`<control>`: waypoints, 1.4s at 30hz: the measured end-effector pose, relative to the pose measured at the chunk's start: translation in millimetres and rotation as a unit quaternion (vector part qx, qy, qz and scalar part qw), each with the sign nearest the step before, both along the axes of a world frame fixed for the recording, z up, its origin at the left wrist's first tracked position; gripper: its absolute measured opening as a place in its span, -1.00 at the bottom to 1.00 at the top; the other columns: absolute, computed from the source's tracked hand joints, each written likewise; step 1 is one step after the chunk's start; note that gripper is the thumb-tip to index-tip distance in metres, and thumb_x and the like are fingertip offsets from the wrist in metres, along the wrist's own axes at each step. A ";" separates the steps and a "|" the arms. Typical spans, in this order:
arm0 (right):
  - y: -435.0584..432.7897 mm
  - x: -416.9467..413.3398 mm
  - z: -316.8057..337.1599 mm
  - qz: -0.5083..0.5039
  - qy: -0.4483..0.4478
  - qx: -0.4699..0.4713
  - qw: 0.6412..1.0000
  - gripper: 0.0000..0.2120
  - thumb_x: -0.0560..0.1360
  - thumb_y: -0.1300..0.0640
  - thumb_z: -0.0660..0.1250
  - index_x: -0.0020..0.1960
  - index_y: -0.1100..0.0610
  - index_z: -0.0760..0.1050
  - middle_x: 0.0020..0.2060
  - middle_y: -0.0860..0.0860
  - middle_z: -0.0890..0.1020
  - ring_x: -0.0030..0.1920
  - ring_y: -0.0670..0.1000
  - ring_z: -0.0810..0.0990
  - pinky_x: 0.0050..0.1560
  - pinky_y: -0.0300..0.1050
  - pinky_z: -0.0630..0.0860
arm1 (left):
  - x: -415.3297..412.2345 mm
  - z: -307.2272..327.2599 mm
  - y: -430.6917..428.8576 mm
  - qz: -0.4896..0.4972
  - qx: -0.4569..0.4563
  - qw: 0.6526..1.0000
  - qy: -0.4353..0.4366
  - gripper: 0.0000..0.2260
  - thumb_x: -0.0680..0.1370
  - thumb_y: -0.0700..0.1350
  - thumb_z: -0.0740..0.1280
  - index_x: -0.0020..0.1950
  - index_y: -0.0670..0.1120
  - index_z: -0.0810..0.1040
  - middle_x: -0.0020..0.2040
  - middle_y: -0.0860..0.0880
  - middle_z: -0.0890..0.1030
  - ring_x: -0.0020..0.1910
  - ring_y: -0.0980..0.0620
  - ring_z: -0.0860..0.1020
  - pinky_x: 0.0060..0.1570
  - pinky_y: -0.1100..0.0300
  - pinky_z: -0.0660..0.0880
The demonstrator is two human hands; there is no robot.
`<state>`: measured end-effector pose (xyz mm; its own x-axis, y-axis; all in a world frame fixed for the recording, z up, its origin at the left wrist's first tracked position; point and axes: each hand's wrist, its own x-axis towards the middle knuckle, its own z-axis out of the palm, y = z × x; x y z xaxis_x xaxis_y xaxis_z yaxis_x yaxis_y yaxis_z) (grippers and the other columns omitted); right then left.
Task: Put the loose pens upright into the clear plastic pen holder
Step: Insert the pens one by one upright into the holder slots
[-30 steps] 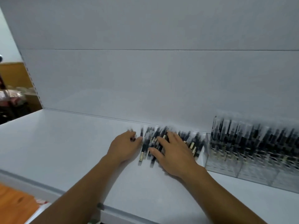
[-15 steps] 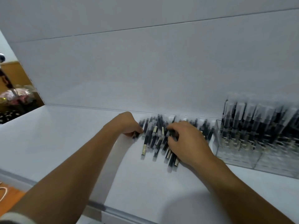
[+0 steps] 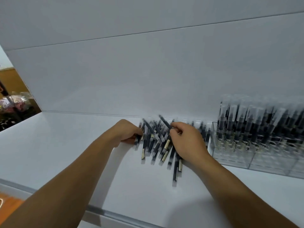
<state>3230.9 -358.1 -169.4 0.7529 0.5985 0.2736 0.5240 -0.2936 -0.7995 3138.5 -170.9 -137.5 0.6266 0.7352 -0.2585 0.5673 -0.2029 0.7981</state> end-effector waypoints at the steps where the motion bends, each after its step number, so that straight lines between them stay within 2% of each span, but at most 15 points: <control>1: 0.4 0.5 -0.2 0.005 0.042 0.040 0.998 -0.81 0.61 0.12 0.20 0.01 -0.06 0.58 -0.27 -0.12 0.61 -0.35 -0.12 0.57 -0.30 -0.21 0.50 | -3.4 -1.7 -1.7 0.007 -0.013 1.000 -0.027 -0.88 0.46 -0.25 0.45 -0.09 -0.30 0.62 -0.36 -0.13 0.64 -0.52 0.02 0.57 -0.45 0.26 0.54; 3: 1.7 1.0 -0.1 0.016 0.095 0.093 0.991 -0.78 0.61 0.11 0.22 -0.10 -0.17 0.54 -0.31 -0.12 0.61 -0.39 -0.15 0.55 -0.34 -0.28 0.50 | -9.7 -5.1 -5.7 0.014 -0.054 0.994 -0.091 -0.89 0.49 -0.24 0.43 -0.07 -0.30 0.63 -0.33 -0.13 0.67 -0.46 -0.01 0.62 -0.44 0.25 0.53; 5: 3.2 0.8 -0.7 0.020 0.125 0.114 0.985 -0.83 0.61 0.09 0.25 -0.02 -0.17 0.54 -0.24 -0.14 0.64 -0.33 -0.16 0.55 -0.33 -0.35 0.48 | -14.3 -8.2 -10.4 0.025 -0.090 0.983 -0.158 -0.92 0.52 -0.23 0.41 -0.05 -0.25 0.63 -0.25 -0.14 0.70 -0.35 -0.02 0.66 -0.40 0.24 0.55; 6: 3.6 0.2 0.1 0.021 0.142 0.122 0.982 -0.86 0.60 0.08 0.27 0.04 -0.14 0.54 -0.19 -0.14 0.64 -0.25 -0.13 0.60 -0.26 -0.32 0.52 | -15.7 -9.8 -13.4 0.029 -0.099 0.977 -0.187 -0.94 0.53 -0.23 0.39 -0.05 -0.22 0.63 -0.22 -0.13 0.71 -0.31 -0.01 0.67 -0.37 0.24 0.56; 8: 4.3 -1.6 2.3 0.028 0.166 0.135 0.976 -0.88 0.57 0.08 0.31 0.07 -0.11 0.52 -0.16 -0.12 0.63 -0.13 -0.01 0.64 -0.11 -0.11 0.61 | -16.4 -12.5 -21.7 0.018 -0.104 0.968 -0.227 -0.94 0.55 -0.22 0.37 -0.05 -0.18 0.63 -0.19 -0.11 0.71 -0.26 0.03 0.67 -0.32 0.26 0.56; 10: 3.0 -5.6 5.2 0.032 0.152 0.129 0.979 -0.90 0.55 0.06 0.34 0.01 -0.14 0.50 -0.20 -0.12 0.61 -0.19 -0.01 0.61 -0.08 0.02 0.61 | -14.6 -15.5 -32.8 0.001 -0.115 0.961 -0.251 -0.92 0.56 -0.21 0.35 -0.05 -0.17 0.64 -0.17 -0.12 0.71 -0.26 0.03 0.65 -0.30 0.26 0.56; 12: 0.1 -10.8 8.1 0.030 0.131 0.120 0.984 -0.91 0.52 0.03 0.35 -0.02 -0.14 0.49 -0.26 -0.15 0.60 -0.25 -0.08 0.58 -0.13 0.05 0.60 | -10.1 -17.1 -42.1 0.016 -0.121 0.956 -0.265 -0.91 0.55 -0.21 0.35 -0.06 -0.18 0.64 -0.20 -0.13 0.69 -0.33 0.04 0.63 -0.36 0.26 0.54; 16: -6.5 -18.7 17.2 0.020 0.131 0.121 0.984 -0.92 0.49 0.04 0.34 -0.05 -0.12 0.48 -0.28 -0.13 0.60 -0.24 -0.03 0.59 -0.13 0.12 0.59 | 9.9 -9.4 -50.3 0.021 -0.045 0.972 -0.231 -0.92 0.52 -0.24 0.33 -0.09 -0.21 0.61 -0.36 -0.07 0.61 -0.50 0.09 0.48 -0.51 0.30 0.41; 18: -10.5 -20.6 24.5 0.018 0.126 0.122 0.984 -0.91 0.50 0.08 0.34 -0.05 -0.09 0.48 -0.27 -0.09 0.61 -0.22 -0.01 0.60 -0.10 0.11 0.59 | 21.7 -3.2 -52.1 -0.002 0.018 0.979 -0.202 -0.92 0.52 -0.25 0.31 -0.09 -0.20 0.60 -0.39 -0.05 0.60 -0.49 0.08 0.51 -0.45 0.25 0.46; 20: -16.1 -21.3 29.1 0.017 0.122 0.118 0.985 -0.90 0.50 0.11 0.34 -0.06 -0.08 0.48 -0.27 -0.08 0.60 -0.23 -0.03 0.59 -0.16 0.00 0.58 | 29.4 -0.2 -52.6 -0.011 0.078 0.979 -0.189 -0.89 0.54 -0.23 0.31 -0.04 -0.16 0.63 -0.32 -0.06 0.64 -0.41 0.05 0.57 -0.35 0.15 0.52; 22: -24.3 -22.7 30.2 0.024 0.128 0.116 0.985 -0.89 0.50 0.12 0.35 -0.07 -0.08 0.48 -0.28 -0.10 0.58 -0.29 -0.12 0.56 -0.29 -0.20 0.52 | 30.4 -0.5 -55.1 -0.005 0.093 0.972 -0.216 -0.87 0.55 -0.20 0.31 0.03 -0.13 0.64 -0.26 -0.04 0.66 -0.40 0.10 0.59 -0.36 0.17 0.51; 27: -46.6 -29.5 33.5 0.046 0.137 0.150 0.978 -0.88 0.49 0.18 0.39 -0.09 -0.02 0.52 -0.31 -0.08 0.58 -0.40 -0.21 0.51 -0.37 -0.36 0.45 | 20.7 -2.3 -73.4 0.008 0.006 0.944 -0.330 -0.84 0.55 -0.15 0.38 0.12 -0.05 0.63 -0.11 -0.05 0.69 -0.22 0.06 0.65 -0.10 0.07 0.62; 32: -83.4 -31.0 43.8 0.073 0.091 0.180 0.977 -0.89 0.50 0.16 0.40 -0.13 -0.03 0.53 -0.38 -0.14 0.57 -0.40 -0.17 0.49 -0.35 -0.31 0.46 | 10.4 7.3 -110.3 -0.049 -0.080 0.907 -0.411 -0.84 0.57 -0.12 0.36 0.13 0.00 0.62 -0.04 0.02 0.71 -0.21 0.12 0.63 -0.30 0.30 0.53; 38: -150.2 -5.5 50.0 0.019 0.011 0.210 0.977 -0.90 0.50 0.13 0.43 -0.12 -0.05 0.57 -0.36 -0.19 0.56 -0.33 -0.17 0.48 -0.26 -0.31 0.50 | 16.2 0.9 -174.2 -0.107 -0.163 0.864 -0.465 -0.76 0.50 -0.12 0.38 0.16 -0.11 0.60 -0.10 -0.06 0.70 -0.31 0.11 0.56 -0.35 0.29 0.49; 42: -191.2 21.9 54.2 -0.066 -0.026 0.224 0.972 -0.92 0.49 0.12 0.43 -0.08 -0.06 0.58 -0.30 -0.03 0.59 -0.27 -0.06 0.54 -0.23 -0.22 0.53 | 28.9 -5.9 -210.8 -0.152 -0.212 0.842 -0.472 -0.64 0.40 -0.07 0.40 0.17 -0.14 0.59 -0.12 -0.06 0.70 -0.31 0.12 0.59 -0.41 0.33 0.44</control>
<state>3252.8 -549.3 -115.3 0.7928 0.3103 0.5246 0.5489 0.0109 -0.8358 3167.4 -381.7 -143.4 0.8426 0.4711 0.2610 -0.3867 0.1918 0.9021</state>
